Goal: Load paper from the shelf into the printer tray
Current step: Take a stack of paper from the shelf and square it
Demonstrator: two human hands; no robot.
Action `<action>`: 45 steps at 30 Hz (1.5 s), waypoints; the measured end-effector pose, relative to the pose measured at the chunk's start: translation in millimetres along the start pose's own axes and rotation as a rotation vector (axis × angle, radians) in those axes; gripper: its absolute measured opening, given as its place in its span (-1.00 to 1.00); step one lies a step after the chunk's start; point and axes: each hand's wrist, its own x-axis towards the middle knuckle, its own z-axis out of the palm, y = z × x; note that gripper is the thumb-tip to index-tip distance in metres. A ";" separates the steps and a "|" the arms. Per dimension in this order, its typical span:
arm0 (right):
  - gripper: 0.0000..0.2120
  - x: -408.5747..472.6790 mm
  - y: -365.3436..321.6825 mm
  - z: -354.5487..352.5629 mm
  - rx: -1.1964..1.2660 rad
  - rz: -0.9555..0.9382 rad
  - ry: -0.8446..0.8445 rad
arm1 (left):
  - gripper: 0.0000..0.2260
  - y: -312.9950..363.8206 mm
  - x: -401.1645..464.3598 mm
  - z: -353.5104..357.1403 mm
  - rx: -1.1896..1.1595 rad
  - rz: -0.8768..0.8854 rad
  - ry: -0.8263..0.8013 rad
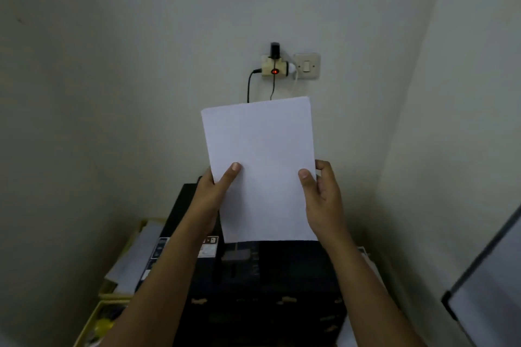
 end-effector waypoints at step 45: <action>-0.58 -11.1 104.1 195.9 0.256 0.475 -0.228 | -0.60 -85.4 33.2 -179.0 0.086 -0.189 0.094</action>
